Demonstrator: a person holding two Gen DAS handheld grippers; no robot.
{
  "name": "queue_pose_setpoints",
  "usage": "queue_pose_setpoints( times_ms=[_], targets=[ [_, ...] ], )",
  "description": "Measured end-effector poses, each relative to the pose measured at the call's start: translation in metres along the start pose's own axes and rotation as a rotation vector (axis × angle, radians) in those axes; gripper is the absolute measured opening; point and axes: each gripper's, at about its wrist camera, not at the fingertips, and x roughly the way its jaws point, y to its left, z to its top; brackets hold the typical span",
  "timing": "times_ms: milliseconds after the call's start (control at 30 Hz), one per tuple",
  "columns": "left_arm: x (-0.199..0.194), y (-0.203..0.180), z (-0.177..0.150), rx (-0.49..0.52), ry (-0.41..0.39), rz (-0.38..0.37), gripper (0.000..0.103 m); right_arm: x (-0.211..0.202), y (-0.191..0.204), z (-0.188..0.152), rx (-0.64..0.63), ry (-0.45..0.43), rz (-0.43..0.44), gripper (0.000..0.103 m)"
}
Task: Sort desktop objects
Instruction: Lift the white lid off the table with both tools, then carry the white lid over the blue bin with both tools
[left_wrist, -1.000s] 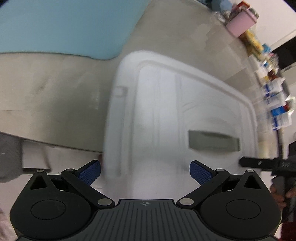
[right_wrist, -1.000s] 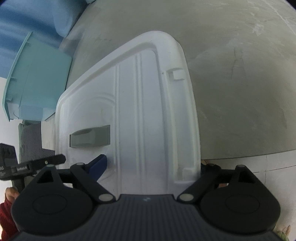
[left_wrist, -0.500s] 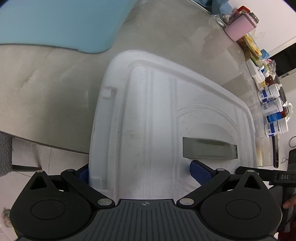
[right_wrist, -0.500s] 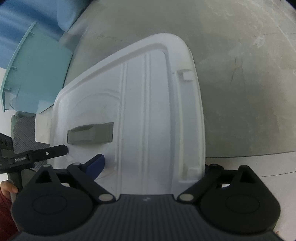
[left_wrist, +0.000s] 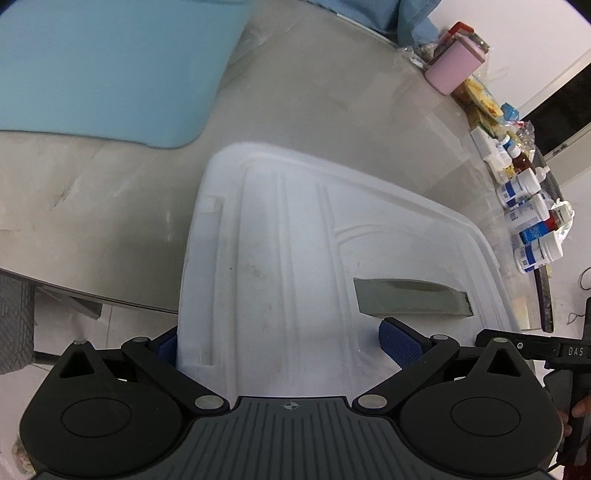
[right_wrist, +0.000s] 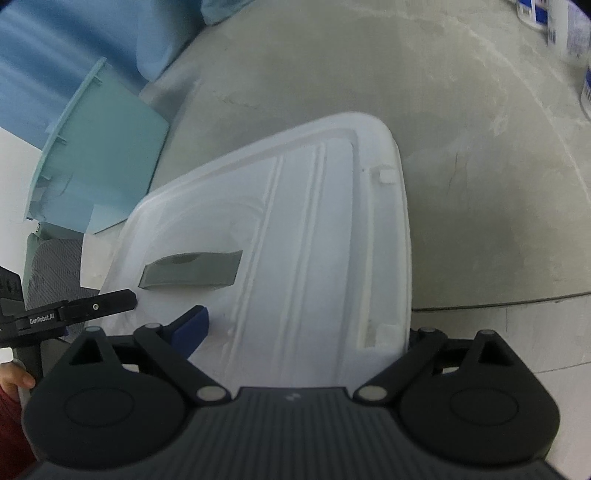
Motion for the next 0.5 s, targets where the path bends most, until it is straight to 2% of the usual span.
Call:
queue_pose_setpoints(
  times_ms=[500],
  targets=[
    [-0.06, -0.027, 0.004, 0.038, -0.129, -0.026, 0.103, -0.045, 0.03, 0.005, -0.099, -0.146, 0.016, 0.095]
  ],
)
